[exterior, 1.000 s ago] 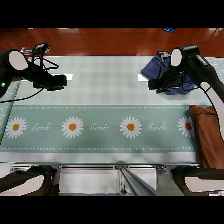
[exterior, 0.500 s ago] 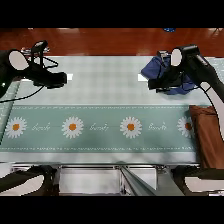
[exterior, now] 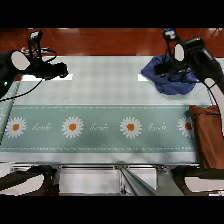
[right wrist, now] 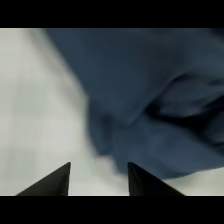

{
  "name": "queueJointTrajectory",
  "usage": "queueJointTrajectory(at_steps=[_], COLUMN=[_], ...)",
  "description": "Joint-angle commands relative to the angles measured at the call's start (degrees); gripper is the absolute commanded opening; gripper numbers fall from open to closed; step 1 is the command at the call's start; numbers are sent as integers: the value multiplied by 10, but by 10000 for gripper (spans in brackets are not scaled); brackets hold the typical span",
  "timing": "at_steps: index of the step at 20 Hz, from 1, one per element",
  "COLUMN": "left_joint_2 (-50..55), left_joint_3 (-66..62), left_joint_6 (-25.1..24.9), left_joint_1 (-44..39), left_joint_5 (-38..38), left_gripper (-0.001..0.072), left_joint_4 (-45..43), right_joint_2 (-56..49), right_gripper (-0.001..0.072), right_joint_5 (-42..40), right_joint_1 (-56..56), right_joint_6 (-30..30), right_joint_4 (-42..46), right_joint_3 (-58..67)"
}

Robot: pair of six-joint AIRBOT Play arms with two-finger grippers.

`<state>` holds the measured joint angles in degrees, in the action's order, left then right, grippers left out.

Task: Fold the shirts.

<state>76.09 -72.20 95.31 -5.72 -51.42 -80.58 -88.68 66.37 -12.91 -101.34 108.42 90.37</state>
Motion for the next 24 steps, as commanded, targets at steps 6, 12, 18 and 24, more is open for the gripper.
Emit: queueJointTrajectory(at_steps=[6,12,18,24], left_joint_2=[2,12,61,54], left_joint_3=[0,0,0,-32], left_joint_6=[0,0,0,-7], left_joint_1=[38,32,0,13], left_joint_5=[-9,-9,-17,-101], left_gripper=[507,507,506,506], left_joint_4=[-5,-5,0,0], right_joint_2=[-58,-178,-254,-204], right_gripper=[415,415,400,25], right_joint_5=[-115,-169,-124,-28], right_joint_1=[170,231,219,217], right_joint_6=[-41,8,34,106], right_joint_4=[-29,-149,-180,-205], right_joint_3=[39,50,88,162])
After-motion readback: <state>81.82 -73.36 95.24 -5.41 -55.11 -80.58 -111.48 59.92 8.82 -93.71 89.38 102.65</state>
